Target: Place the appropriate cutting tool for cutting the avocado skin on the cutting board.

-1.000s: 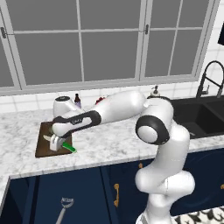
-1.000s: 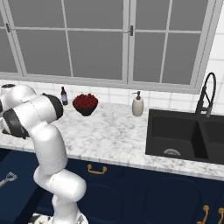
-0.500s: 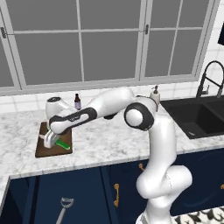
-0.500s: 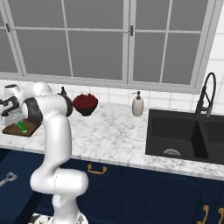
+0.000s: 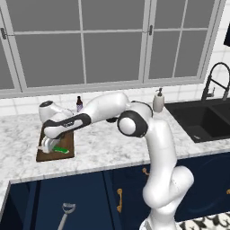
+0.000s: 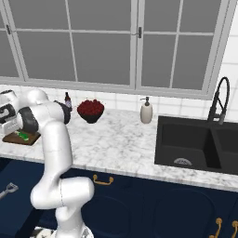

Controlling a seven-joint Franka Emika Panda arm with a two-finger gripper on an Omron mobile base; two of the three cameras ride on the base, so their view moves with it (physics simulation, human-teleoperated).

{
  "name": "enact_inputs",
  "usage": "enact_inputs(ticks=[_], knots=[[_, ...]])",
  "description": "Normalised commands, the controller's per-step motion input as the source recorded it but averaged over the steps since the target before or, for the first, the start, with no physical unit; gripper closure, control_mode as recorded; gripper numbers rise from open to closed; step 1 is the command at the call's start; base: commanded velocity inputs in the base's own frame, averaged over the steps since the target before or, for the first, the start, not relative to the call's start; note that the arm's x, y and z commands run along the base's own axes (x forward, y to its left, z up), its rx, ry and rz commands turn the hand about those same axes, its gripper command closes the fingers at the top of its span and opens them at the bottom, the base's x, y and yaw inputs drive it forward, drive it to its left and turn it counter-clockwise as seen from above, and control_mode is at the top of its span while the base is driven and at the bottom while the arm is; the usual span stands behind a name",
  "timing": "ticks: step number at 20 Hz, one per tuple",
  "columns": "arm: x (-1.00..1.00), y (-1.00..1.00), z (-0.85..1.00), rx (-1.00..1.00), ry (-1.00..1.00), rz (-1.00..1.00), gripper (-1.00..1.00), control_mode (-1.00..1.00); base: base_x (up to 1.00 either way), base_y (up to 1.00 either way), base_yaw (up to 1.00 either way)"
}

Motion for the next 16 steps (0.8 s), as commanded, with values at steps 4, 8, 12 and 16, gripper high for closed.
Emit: enact_inputs(ticks=[4,8,12,16], knots=[[-0.56,-0.52,0.53,0.01,-0.17,0.0,-1.0,-1.0,0.0,0.0,0.0],[-0.48,-0.71,0.77,0.02,-0.15,0.0,-1.0,-1.0,0.0,0.0,0.0],[-0.27,-0.84,0.68,0.04,-0.11,0.0,-1.0,-1.0,0.0,0.0,0.0],[-0.18,-0.92,0.46,0.09,-0.05,0.0,-1.0,-1.0,0.0,0.0,0.0]])
